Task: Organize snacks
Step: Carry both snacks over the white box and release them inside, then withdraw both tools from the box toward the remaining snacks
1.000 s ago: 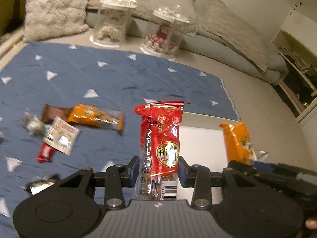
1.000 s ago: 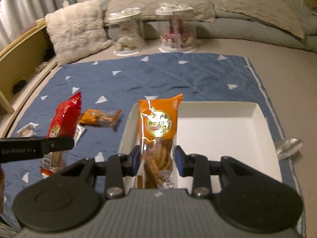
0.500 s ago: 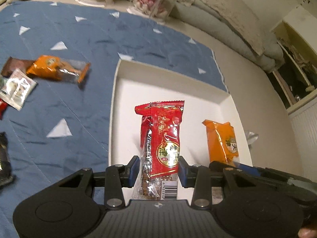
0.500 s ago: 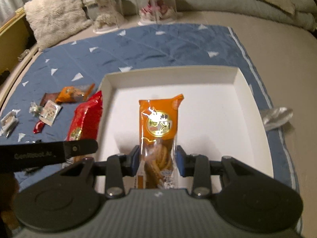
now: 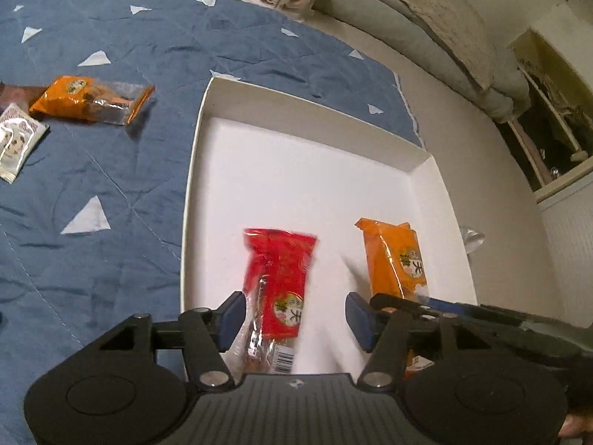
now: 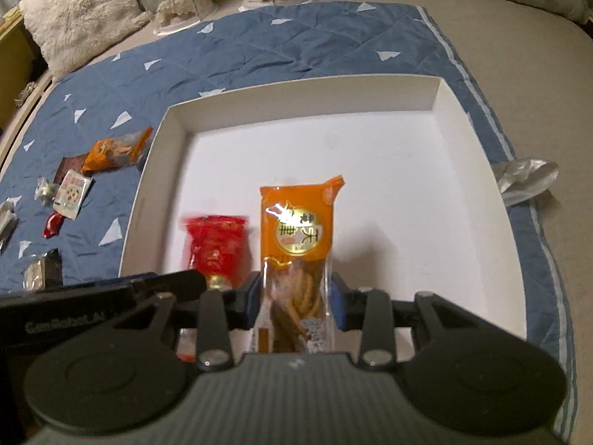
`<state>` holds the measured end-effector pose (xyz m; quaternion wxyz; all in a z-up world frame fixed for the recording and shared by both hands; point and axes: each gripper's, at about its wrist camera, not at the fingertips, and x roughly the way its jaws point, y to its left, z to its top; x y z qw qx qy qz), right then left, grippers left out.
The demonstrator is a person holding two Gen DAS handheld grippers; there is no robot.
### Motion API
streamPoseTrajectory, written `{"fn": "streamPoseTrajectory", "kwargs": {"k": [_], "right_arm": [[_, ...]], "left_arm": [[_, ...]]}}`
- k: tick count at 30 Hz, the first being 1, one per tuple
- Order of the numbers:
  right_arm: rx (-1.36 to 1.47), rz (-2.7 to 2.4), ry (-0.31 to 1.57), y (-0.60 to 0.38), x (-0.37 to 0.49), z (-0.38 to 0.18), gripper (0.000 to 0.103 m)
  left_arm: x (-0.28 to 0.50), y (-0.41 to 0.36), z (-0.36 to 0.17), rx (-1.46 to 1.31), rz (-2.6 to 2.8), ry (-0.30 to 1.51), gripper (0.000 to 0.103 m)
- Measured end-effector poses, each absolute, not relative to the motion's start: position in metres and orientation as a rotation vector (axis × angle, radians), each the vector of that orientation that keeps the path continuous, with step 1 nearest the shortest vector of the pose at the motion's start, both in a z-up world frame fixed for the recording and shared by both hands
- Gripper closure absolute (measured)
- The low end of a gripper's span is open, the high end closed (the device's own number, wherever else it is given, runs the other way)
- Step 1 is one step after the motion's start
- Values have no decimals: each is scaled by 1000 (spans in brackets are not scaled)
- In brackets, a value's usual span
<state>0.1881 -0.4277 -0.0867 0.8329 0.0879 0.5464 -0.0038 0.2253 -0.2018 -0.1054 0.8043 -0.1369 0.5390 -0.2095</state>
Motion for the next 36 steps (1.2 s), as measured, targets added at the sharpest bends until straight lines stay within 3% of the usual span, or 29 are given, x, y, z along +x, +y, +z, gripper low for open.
{"fn": "streamPoseTrajectory", "kwargs": {"k": [8, 15, 36], "right_arm": [[208, -16, 1177, -430, 193, -95, 57], [177, -49, 1194, -435, 193, -97, 41], [161, -68, 1161, -434, 184, -80, 35]], "left_arm": [[224, -206, -100, -149, -445, 1145, 42], [222, -207, -99, -47, -444, 1141, 42], [214, -202, -84, 26, -475, 1110, 33]]}}
